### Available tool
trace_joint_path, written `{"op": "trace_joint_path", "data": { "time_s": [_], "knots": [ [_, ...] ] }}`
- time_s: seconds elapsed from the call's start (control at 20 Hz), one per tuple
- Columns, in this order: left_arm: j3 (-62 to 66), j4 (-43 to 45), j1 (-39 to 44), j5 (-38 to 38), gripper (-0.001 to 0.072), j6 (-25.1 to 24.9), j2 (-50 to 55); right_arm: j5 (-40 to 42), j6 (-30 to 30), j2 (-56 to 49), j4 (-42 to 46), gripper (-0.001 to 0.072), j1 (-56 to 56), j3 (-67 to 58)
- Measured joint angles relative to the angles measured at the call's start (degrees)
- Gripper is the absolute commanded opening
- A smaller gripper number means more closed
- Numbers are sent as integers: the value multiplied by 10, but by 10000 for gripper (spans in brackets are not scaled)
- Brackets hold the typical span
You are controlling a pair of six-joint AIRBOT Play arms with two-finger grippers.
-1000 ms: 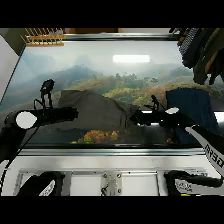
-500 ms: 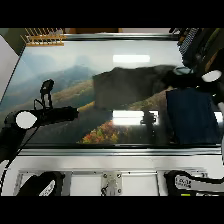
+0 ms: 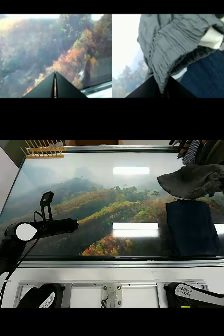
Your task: Fold the clothes and pants, and hang the long-sleeved shirts on hangers.
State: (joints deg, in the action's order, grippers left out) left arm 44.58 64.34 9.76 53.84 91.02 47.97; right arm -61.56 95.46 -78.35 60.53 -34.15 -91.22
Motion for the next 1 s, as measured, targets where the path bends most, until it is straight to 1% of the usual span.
{"op": "trace_joint_path", "data": {
  "time_s": [0.25, 0.5, 0.75, 1.0],
  "knots": [
    [0, 0, 0, 1, 6, 0, 0, -121, 56, 59, 95, 24, -11, 2],
    [0, 1, 0, 5, 6, -2, 0, -186, 94, 148, 183, 24, -14, 75],
    [0, 4, 0, 22, 6, -2, 0, -206, 135, 238, 230, 25, -14, 224],
    [0, 6, 0, 41, 7, -2, 0, -183, 163, 295, 244, 35, -14, 370]
  ]
}}
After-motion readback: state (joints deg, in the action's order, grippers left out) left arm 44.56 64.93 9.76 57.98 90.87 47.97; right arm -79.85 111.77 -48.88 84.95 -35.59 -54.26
